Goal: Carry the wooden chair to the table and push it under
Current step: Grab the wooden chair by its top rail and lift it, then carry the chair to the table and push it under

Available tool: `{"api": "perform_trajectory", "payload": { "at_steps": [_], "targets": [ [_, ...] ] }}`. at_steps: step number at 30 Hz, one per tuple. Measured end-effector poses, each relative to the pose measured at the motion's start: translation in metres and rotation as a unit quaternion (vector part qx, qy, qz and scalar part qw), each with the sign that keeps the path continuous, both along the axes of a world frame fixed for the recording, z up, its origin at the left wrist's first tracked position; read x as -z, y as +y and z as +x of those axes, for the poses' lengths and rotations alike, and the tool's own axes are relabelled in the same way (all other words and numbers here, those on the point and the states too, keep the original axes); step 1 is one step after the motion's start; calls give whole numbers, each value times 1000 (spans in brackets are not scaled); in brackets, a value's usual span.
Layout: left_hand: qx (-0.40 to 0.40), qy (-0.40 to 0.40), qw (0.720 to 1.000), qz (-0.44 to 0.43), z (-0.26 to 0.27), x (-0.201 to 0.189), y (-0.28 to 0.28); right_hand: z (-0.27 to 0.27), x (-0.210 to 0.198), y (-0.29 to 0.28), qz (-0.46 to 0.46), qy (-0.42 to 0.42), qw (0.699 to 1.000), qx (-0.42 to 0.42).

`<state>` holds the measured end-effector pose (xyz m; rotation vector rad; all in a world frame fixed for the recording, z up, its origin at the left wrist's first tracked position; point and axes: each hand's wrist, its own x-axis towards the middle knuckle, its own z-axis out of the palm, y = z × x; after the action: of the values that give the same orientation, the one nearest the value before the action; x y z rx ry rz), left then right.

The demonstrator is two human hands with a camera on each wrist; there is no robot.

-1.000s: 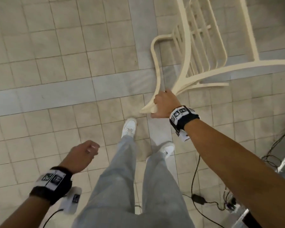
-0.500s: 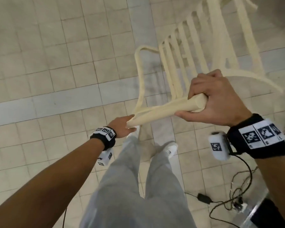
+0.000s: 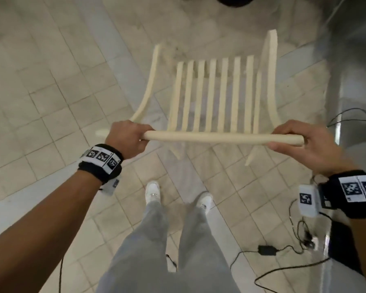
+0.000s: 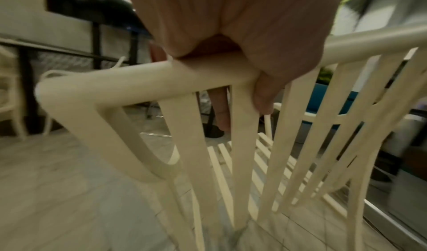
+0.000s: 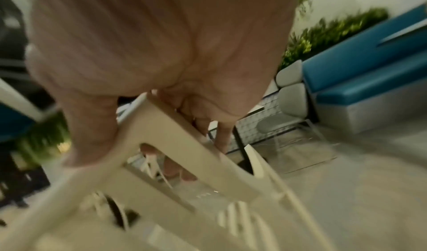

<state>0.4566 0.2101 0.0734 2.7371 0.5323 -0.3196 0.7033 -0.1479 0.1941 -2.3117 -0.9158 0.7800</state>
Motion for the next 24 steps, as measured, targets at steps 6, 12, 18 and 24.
{"api": "perform_trajectory", "payload": {
  "at_steps": [6,12,18,24],
  "targets": [
    [116,69,989,67,62,-26,-66,-5,31,-103,-56,-74,994,59],
    [137,99,981,92,90,-18,-122,3,72,-162,-70,-94,984,134],
    [132,118,977,121,107,-5,-132,9,93,-166,-82,-85,982,151],
    [103,108,981,123,126,7,-124,31,110,-154,-75,-77,976,190]
  ]
}}
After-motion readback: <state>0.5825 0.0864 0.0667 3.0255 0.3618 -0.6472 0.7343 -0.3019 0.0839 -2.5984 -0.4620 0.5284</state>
